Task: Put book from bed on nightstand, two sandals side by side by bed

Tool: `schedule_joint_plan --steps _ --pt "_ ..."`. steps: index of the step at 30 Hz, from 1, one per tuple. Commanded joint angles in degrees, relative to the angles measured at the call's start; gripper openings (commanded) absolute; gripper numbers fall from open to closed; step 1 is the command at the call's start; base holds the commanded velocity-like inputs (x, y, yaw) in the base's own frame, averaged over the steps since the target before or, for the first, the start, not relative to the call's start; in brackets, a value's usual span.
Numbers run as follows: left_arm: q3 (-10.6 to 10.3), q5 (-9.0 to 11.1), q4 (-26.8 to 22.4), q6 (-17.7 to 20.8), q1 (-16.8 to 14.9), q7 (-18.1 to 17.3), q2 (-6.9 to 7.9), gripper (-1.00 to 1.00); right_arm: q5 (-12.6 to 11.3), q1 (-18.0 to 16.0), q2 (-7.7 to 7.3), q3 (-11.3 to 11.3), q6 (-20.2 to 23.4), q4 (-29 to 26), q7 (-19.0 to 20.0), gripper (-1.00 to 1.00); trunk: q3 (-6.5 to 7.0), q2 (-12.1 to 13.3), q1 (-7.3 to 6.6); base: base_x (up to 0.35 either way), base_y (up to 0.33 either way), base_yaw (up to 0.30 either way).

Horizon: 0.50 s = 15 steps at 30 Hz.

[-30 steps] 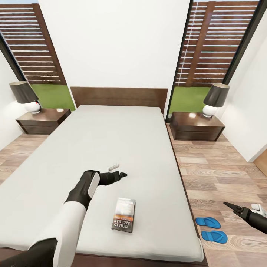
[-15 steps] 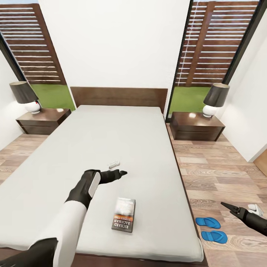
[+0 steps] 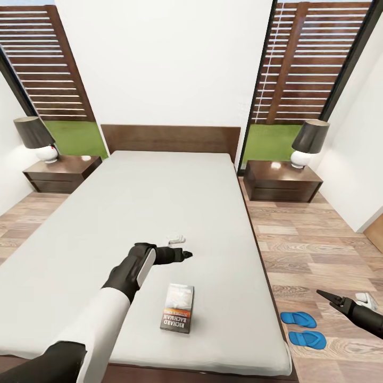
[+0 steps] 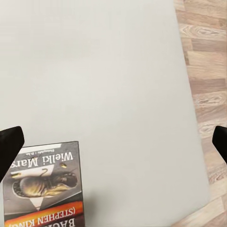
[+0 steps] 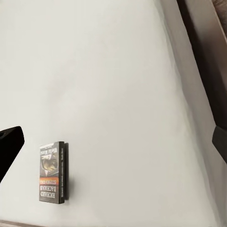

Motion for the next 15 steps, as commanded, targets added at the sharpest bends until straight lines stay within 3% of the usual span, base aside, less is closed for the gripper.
schedule_joint_plan --steps 1,15 --pt "-0.04 0.56 -0.06 0.39 -0.03 0.23 0.0 1.0 -0.34 -0.03 -0.01 -0.04 0.45 0.01 0.06 1.0 -0.05 -0.04 0.0 0.0 0.0 0.0" --pt "-0.06 0.63 -0.19 0.34 -0.03 0.22 0.0 1.0 -0.34 -0.03 -0.01 -0.05 0.45 0.01 0.06 1.0 -0.21 -0.04 0.0 0.0 0.0 0.0"
